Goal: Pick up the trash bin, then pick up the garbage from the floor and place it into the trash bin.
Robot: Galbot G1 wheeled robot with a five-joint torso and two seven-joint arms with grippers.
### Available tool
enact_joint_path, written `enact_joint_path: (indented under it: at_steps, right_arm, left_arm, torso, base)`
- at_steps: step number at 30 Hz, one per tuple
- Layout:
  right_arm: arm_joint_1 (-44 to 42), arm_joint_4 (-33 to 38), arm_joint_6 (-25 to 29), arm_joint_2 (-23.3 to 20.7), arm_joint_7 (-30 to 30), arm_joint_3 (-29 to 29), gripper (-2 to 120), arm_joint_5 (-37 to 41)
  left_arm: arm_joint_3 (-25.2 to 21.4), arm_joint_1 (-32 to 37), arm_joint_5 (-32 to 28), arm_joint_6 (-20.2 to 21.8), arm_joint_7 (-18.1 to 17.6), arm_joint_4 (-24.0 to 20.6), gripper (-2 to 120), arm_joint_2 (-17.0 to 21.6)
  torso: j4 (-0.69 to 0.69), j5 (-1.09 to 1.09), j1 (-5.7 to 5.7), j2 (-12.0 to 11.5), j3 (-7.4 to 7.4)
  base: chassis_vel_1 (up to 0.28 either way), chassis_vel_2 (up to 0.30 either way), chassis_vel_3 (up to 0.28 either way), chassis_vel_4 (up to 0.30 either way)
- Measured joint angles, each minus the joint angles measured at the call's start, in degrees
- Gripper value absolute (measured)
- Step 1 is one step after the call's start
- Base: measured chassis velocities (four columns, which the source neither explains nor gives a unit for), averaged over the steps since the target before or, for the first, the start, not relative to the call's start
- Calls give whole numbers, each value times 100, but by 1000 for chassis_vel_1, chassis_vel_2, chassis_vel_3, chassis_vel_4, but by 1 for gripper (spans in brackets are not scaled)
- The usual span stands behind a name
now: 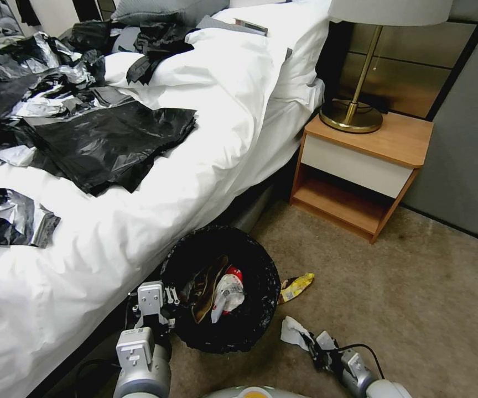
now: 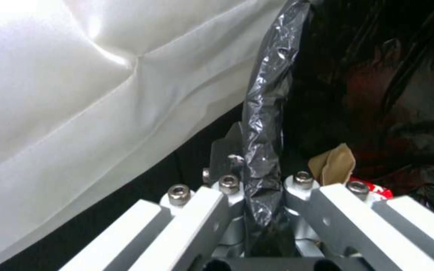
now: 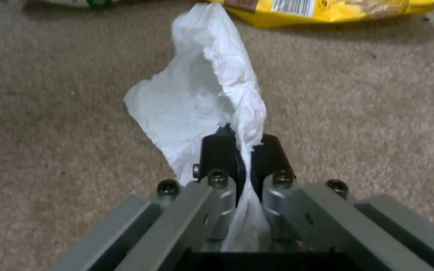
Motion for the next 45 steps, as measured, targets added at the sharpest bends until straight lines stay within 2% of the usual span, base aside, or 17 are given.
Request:
enact_joint_path:
  at_steps: [8, 13, 16, 17, 21, 22, 25, 26, 27, 29, 33, 42, 45]
  right_arm:
    - [-71, 160, 131, 60, 113, 177, 0, 187]
    - [-126, 515, 195, 105, 389, 449, 0, 605]
    - [-196, 1152, 339, 119, 697, 733, 0, 1018]
    - [-196, 1152, 339, 119, 697, 733, 0, 1018]
    - [-206, 2400, 795, 181, 789, 1188, 0, 1575]
    - [-206, 2400, 795, 181, 789, 1188, 0, 1575]
    - [-263, 3413, 1076, 177, 472, 1350, 0, 1894]
    - [-263, 3413, 1076, 177, 472, 1350, 0, 1894]
    - [-294, 3777, 1189, 169, 280, 1340, 0, 1917]
    - [-377, 4344, 1369, 161, -70, 1161, 0, 1903]
    - [-471, 4771, 1506, 171, -400, 748, 0, 1531]
    - [-526, 4634, 1517, 11, -401, -149, 0, 838]
    - [-436, 4174, 1400, -28, -227, -712, 0, 502]
  left_arm:
    - [2, -2, 0, -1, 0, 0, 0, 5]
    - [3, -1, 0, -2, 0, 0, 0, 20]
    - [23, 7, 1, -2, -1, 0, 0, 25]
    - [23, 7, 1, -2, -1, 0, 0, 25]
    - [33, 4, 1, -2, -1, 0, 0, 30]
    - [33, 4, 1, -2, -1, 0, 0, 30]
    - [23, -21, -18, 6, -1, 2, 0, 29]
    - [23, -21, -18, 6, -1, 2, 0, 29]
    - [24, -24, -20, 7, -1, 9, 0, 29]
    - [33, -36, -24, 8, -1, 35, 0, 21]
    - [57, -51, -31, 9, -1, 70, 0, 6]
    - [83, -65, -42, 13, 4, 93, 0, 10]
    - [124, -60, -42, 15, 3, 93, 0, 10]
  torso:
    - [-1, 1, 0, 0, 0]
    - [0, 1, 0, 0, 0]
    - [0, 0, 0, 0, 0]
    - [0, 0, 0, 0, 0]
    - [1, 0, 0, 0, 0]
    - [1, 0, 0, 0, 0]
    - [-1, 1, 0, 0, 0]
    - [-1, 1, 0, 0, 0]
    - [0, 0, 0, 0, 0]
    - [0, 0, 0, 0, 0]
    - [0, -1, -1, 0, 0]
    - [1, -1, 0, 0, 0]
    - [1, -1, 0, 0, 0]
  base:
    - [0, 0, 0, 0]
    - [0, 0, 0, 0]
    - [0, 0, 0, 0]
    - [0, 0, 0, 0]
    - [0, 0, 0, 0]
    - [0, 0, 0, 0]
    - [0, 0, 0, 0]
    - [0, 0, 0, 0]
    - [0, 0, 0, 0]
    - [0, 0, 0, 0]
    - [0, 0, 0, 0]
    - [0, 0, 0, 0]
    - [0, 0, 0, 0]
